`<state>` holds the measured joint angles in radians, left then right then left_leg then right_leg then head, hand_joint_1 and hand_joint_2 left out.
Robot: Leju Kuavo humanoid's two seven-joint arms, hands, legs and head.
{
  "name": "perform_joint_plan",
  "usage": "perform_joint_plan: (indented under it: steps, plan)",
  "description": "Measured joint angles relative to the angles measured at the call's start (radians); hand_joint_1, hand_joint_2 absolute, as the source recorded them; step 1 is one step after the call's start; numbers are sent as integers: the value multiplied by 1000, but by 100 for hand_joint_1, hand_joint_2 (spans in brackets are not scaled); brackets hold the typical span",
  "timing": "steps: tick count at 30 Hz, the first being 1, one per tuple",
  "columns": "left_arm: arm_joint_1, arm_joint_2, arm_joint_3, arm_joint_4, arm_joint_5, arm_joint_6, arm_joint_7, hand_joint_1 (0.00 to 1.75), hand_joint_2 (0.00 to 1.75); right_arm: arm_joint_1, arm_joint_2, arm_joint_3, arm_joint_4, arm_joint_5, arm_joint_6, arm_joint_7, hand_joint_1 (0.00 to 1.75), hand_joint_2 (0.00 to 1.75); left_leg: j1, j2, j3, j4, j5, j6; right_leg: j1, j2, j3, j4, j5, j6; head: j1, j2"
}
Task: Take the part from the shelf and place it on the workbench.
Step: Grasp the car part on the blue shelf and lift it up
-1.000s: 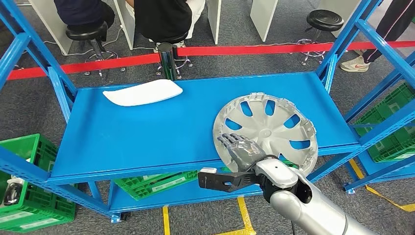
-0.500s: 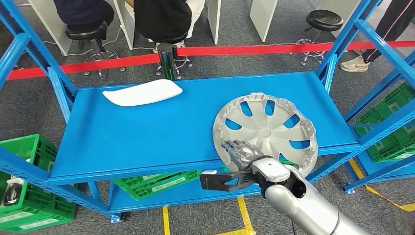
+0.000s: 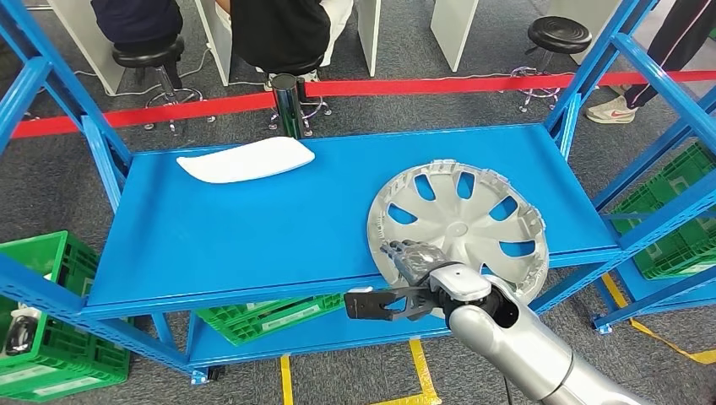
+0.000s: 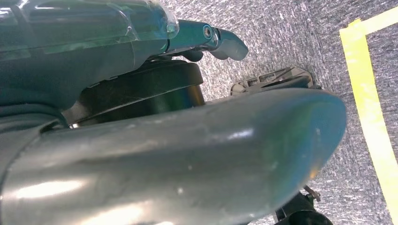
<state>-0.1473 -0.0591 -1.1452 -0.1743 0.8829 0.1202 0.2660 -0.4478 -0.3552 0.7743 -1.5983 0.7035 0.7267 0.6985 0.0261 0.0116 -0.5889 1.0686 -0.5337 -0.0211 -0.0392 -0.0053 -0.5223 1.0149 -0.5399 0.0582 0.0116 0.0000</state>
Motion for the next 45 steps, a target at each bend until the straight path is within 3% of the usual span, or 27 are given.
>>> perform_joint_plan:
  steps: [16, 23, 31, 39, 45]
  plan:
    - [0, 0, 0, 0, 6, 1, -2, 0, 0, -21, 13, -2, 71, 56, 22, 0, 0, 175, -1, -1, 0, 0, 0, 0, -1, 0, 0, 0, 0, 0, 0, 0]
    - [0, 0, 0, 1, 9, 5, -4, 0, 0, -31, 18, -1, 90, 61, -21, 0, 0, 175, -1, -1, 0, 0, 0, 0, -1, 0, 0, 0, 0, 0, 0, 0]
    - [0, -1, 0, 2, 23, 12, -6, 0, 0, -83, 20, 23, 103, -14, -231, 0, 0, 175, -1, 0, 0, 0, 0, 0, -1, 1, 0, 0, 0, 0, 0, 0]
    - [-1, -4, 0, 6, 31, 16, -7, 0, 0, -179, 16, 82, 67, -4, -572, -32, 0, 175, -1, 1, 0, 0, 0, 0, -1, 1, 0, 0, 0, 0, 0, 0]
    - [-2, -5, 0, 8, 35, 17, -9, 0, 0, -216, 1, 103, 20, -55, -535, -12, 0, 175, -1, -1, 0, 0, 0, 0, -1, 1, 0, 0, 0, 0, 0, 0]
